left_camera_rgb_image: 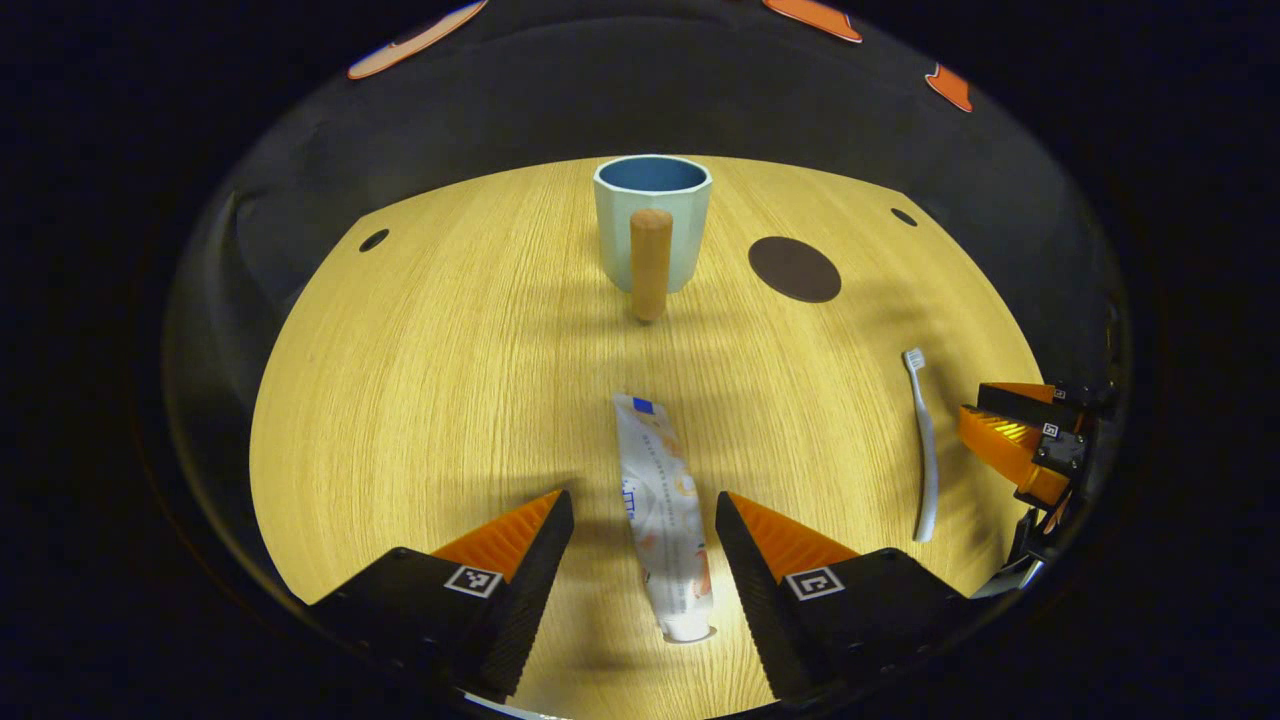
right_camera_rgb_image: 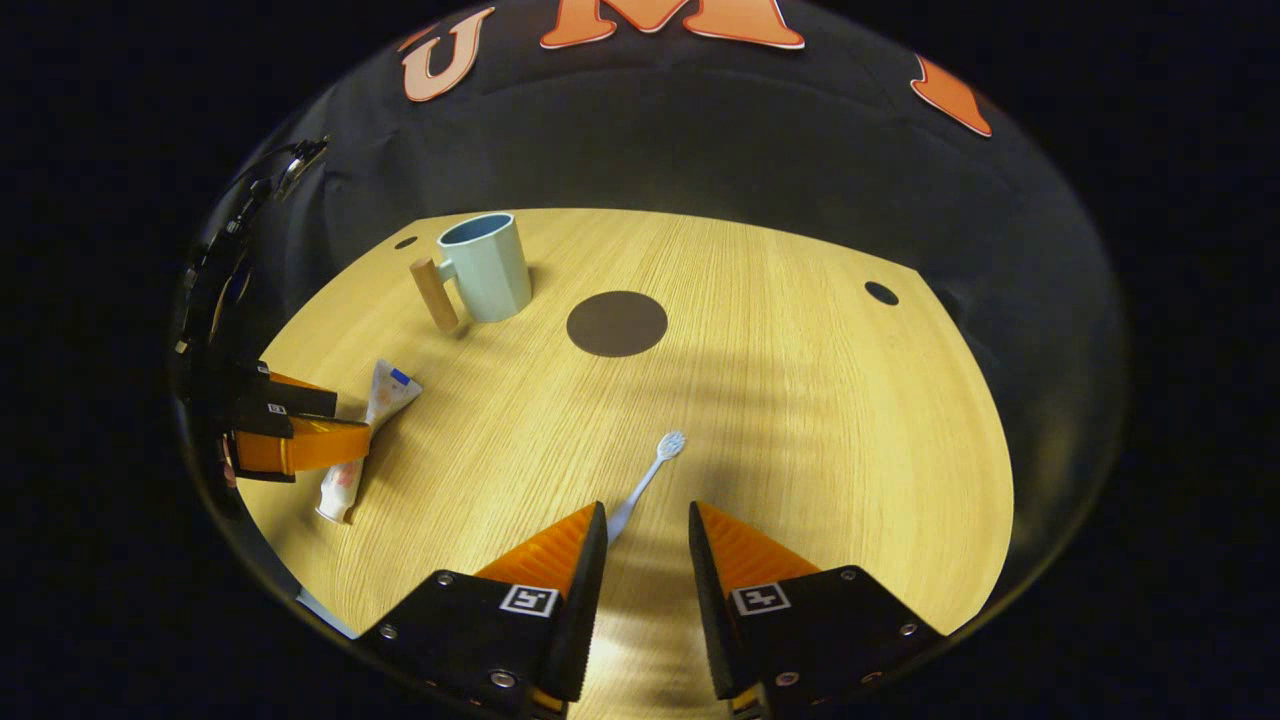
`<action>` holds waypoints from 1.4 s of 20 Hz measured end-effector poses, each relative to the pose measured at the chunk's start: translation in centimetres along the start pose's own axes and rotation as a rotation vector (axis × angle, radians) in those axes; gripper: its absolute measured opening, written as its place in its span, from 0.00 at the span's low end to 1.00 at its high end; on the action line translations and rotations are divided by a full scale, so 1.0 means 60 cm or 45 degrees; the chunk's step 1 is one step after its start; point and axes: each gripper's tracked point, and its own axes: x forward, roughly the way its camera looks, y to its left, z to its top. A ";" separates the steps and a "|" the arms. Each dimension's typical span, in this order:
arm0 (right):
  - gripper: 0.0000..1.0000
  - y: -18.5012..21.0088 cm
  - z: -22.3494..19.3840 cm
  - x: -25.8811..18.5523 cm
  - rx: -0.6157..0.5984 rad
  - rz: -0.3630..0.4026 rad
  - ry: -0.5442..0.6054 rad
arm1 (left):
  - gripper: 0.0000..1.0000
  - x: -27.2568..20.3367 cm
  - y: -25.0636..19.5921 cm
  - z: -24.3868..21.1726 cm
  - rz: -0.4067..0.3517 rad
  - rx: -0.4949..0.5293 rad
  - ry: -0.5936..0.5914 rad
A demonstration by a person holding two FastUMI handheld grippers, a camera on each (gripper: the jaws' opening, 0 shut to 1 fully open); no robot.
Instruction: Put the toothbrush and toothpaste on the desktop into the cup, then pick up the cup and place it on the coaster on the desktop.
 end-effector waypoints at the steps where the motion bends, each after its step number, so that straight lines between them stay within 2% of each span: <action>1: 0.43 0.003 -0.003 0.006 0.007 0.009 0.022 | 0.87 -0.003 0.004 0.005 0.008 -0.004 0.017; 2: 0.41 0.006 -0.010 0.015 0.015 0.018 0.048 | 0.87 -0.007 0.007 0.014 0.012 -0.006 0.029; 3: 0.34 0.008 -0.015 0.021 0.028 0.021 0.073 | 0.88 -0.009 0.011 0.023 0.019 -0.009 0.031; 4: 0.36 0.009 -0.018 0.025 0.045 0.022 0.095 | 0.88 -0.010 0.014 0.029 0.023 -0.011 0.038; 6: 0.28 0.015 -0.016 0.026 0.106 0.037 0.116 | 0.88 -0.010 0.014 0.025 0.034 -0.015 0.053; 9: 0.28 0.022 -0.022 0.026 0.175 0.057 0.177 | 0.88 -0.006 0.015 0.026 0.046 -0.019 0.069; 14: 0.27 0.032 -0.004 0.046 0.257 0.054 0.173 | 0.88 0.002 0.015 0.018 0.050 -0.053 0.121; 15: 0.17 0.035 0.000 0.048 0.282 0.076 0.173 | 0.83 0.006 0.005 0.010 0.041 -0.062 0.117; 17: 0.12 0.042 0.005 0.046 0.327 0.107 0.173 | 0.75 0.006 0.005 0.011 0.038 -0.055 0.121; 19: 0.09 0.051 0.008 0.049 0.346 0.133 0.175 | 0.75 0.007 0.000 0.012 0.029 -0.054 0.124; 21: 0.06 0.051 0.009 0.051 0.328 0.134 0.162 | 0.57 0.004 -0.001 0.012 0.032 -0.062 0.123; 22: 0.05 0.051 0.009 0.050 0.317 0.127 0.161 | 0.57 0.005 0.000 0.012 0.040 -0.073 0.123; 23: 0.04 0.051 0.010 0.050 0.310 0.122 0.157 | 0.51 0.006 -0.002 0.010 0.044 -0.091 0.124; 24: 0.04 0.053 0.009 0.050 0.302 0.123 0.155 | 0.55 0.004 -0.001 0.010 0.056 -0.107 0.131; 25: 0.04 0.053 0.008 0.049 0.292 0.122 0.154 | 0.41 0.013 0.005 0.005 0.072 -0.115 0.127; 26: 0.04 0.053 0.009 0.049 0.273 0.116 0.137 | 0.08 0.012 0.002 0.008 0.053 -0.125 0.129; 27: 0.03 0.052 0.014 0.045 0.252 0.116 0.111 | 0.15 0.016 0.000 0.014 0.031 -0.121 0.112; 28: 0.04 0.053 0.021 0.036 0.247 0.121 0.083 | 0.13 0.019 -0.002 0.015 0.012 -0.124 0.116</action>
